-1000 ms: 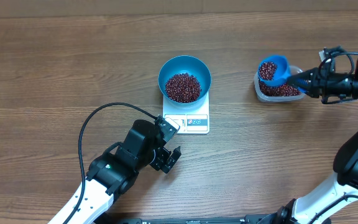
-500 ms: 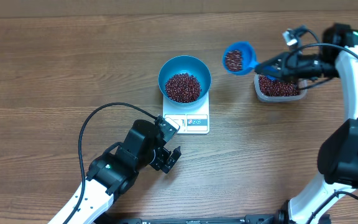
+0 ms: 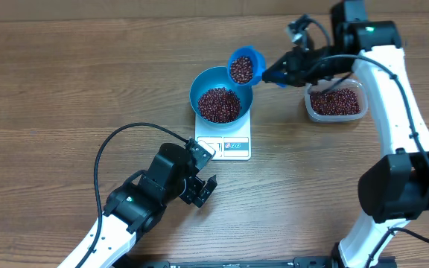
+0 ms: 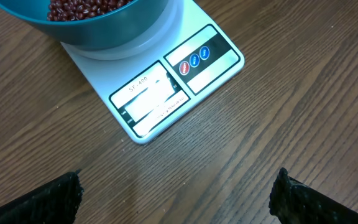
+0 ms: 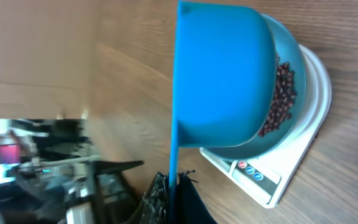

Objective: Scoop item into bowl and weigh 150g on scale
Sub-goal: 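Lift the refilled scoop with the right gripper toward the teal bowl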

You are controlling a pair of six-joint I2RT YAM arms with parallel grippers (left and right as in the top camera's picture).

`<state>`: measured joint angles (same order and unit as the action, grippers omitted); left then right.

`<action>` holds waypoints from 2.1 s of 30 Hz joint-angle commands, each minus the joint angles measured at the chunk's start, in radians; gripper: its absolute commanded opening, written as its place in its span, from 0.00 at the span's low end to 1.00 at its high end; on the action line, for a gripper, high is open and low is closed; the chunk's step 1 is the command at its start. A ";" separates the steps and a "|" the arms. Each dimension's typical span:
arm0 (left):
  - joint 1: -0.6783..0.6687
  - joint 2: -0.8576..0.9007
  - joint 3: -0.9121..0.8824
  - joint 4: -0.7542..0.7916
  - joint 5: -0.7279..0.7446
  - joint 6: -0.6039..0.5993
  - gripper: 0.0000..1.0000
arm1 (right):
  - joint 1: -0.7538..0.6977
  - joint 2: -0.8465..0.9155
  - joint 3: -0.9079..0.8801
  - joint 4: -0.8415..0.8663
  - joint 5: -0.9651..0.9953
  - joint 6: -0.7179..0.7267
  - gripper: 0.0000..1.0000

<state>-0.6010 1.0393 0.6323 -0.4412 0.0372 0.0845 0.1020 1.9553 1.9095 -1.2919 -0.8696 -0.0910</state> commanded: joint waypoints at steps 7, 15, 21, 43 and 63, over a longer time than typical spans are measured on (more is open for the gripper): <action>0.007 0.006 -0.007 0.000 -0.003 0.016 1.00 | 0.142 -0.042 0.037 0.081 0.288 0.095 0.04; 0.007 0.006 -0.007 0.000 -0.003 0.016 1.00 | 0.267 -0.042 0.037 0.081 0.537 0.095 0.04; 0.007 0.006 -0.007 0.000 -0.003 0.016 1.00 | 0.343 -0.042 0.037 0.083 0.740 0.095 0.04; 0.007 0.006 -0.007 0.000 -0.003 0.016 1.00 | 0.440 -0.042 0.037 0.109 0.981 0.091 0.04; 0.007 0.006 -0.007 0.000 -0.003 0.016 0.99 | 0.440 -0.042 0.037 0.109 0.981 0.091 0.04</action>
<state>-0.6010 1.0393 0.6323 -0.4412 0.0372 0.0845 0.5400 1.9553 1.9102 -1.1896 0.1047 0.0002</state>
